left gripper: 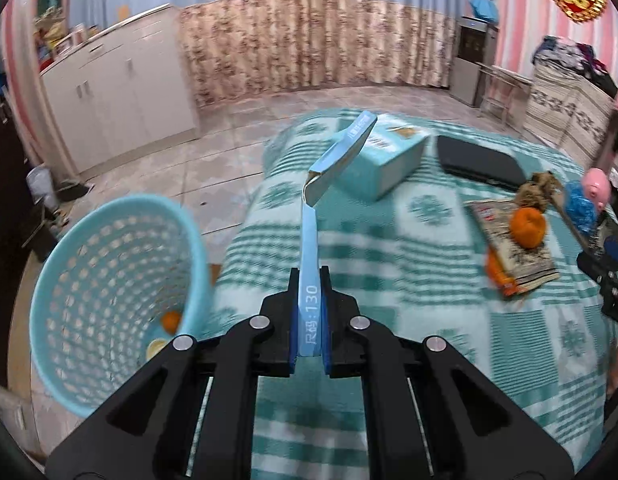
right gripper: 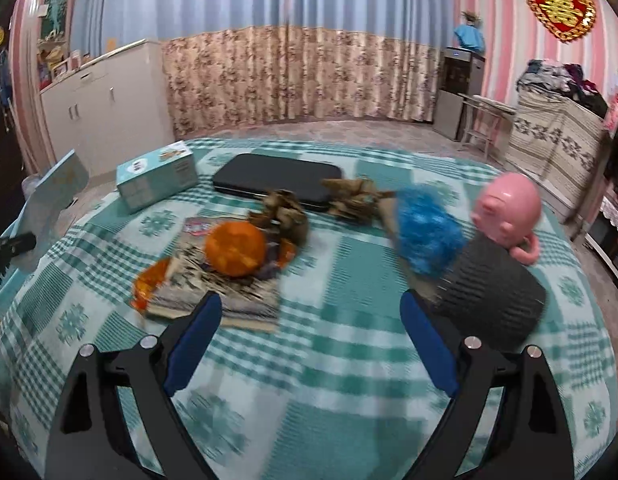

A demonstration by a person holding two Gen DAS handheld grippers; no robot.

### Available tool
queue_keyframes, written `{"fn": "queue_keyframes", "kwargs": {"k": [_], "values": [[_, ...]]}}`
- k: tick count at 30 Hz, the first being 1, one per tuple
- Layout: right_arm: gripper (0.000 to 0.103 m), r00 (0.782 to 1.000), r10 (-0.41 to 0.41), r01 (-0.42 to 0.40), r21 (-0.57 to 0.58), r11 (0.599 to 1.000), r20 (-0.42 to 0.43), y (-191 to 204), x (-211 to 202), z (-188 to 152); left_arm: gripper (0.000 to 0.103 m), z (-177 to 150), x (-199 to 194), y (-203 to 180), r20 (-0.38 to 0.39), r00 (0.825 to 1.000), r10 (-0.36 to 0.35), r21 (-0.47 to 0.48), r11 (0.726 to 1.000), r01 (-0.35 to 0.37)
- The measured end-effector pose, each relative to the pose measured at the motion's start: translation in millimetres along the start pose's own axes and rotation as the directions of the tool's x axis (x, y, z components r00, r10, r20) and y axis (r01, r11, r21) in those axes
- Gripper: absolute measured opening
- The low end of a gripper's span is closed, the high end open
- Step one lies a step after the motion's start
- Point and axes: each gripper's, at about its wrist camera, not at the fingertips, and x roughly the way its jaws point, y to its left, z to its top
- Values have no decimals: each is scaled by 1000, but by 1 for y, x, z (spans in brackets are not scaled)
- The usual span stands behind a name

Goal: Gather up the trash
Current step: 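Grasp the white paper slip with the left tool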

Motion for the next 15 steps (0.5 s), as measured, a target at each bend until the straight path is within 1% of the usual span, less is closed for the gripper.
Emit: {"fn": "queue_keyframes", "kwargs": {"k": [3,9,11,13,15], "values": [[89,1000,9,-9,-26,1000,-15,15,14,10,7,-3,5,12,-14,1000,4,-39,999,-5],[88,998,-10,6,-75,997,-54,38,44,25,7,-9,7,12,-7,1000,14,-25,1000,-14],[80,997,-6,0,-81,997,-76,44,54,28,7,-10,8,11,-4,1000,12,-29,1000,-12],[59,993,12,-22,-82,996,-120,47,65,29,7,-10,8,12,-5,1000,8,-36,999,-8],[50,990,20,-32,-81,996,-141,49,69,26,7,-10,7,12,-3,1000,8,-38,999,-8]]}}
